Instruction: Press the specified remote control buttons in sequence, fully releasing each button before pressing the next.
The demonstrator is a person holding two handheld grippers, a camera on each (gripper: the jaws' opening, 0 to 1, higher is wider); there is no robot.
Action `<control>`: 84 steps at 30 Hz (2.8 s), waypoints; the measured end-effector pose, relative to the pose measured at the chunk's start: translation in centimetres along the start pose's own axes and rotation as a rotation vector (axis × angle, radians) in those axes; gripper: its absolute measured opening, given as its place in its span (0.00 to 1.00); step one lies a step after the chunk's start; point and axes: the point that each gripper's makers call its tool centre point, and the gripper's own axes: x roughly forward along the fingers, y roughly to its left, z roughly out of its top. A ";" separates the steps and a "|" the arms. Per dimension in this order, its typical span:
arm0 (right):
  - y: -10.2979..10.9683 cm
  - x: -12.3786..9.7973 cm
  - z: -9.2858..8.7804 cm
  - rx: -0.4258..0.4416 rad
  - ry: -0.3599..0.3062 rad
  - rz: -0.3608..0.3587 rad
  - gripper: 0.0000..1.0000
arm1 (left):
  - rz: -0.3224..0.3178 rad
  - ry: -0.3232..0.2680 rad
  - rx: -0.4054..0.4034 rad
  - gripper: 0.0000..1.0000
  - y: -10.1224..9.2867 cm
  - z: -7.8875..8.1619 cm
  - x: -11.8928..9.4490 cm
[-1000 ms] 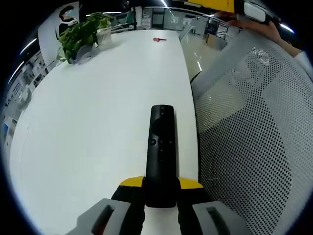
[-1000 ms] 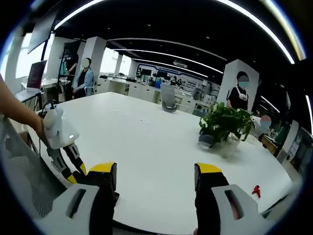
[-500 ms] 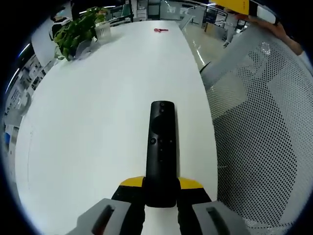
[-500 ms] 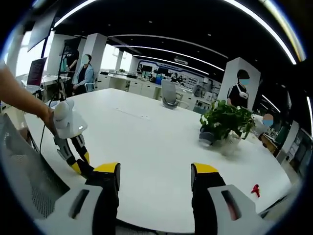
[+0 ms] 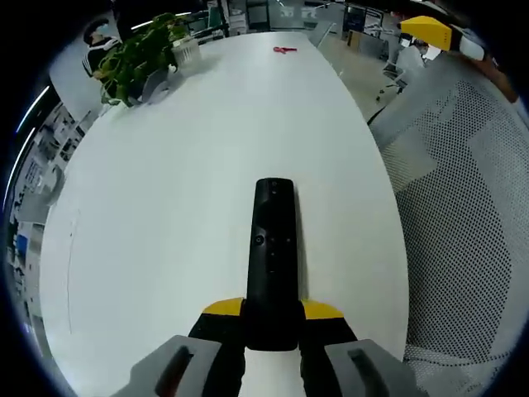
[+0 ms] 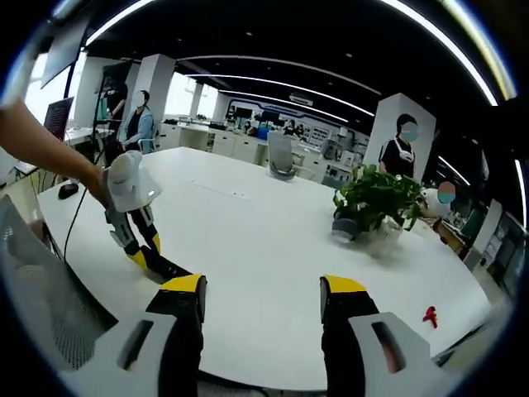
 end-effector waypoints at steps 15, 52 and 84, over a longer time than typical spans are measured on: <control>-0.4 0.0 -0.3 0.010 0.018 -0.018 0.56 | 0.058 0.062 0.053 0.23 5.3 -0.5 -0.8; -0.8 0.3 -1.3 -0.002 0.072 -0.044 0.58 | 0.175 0.148 0.096 0.23 16.1 1.0 1.3; -1.0 0.2 -1.3 0.002 0.077 -0.048 0.56 | 0.166 0.295 0.103 0.24 19.4 0.1 2.9</control>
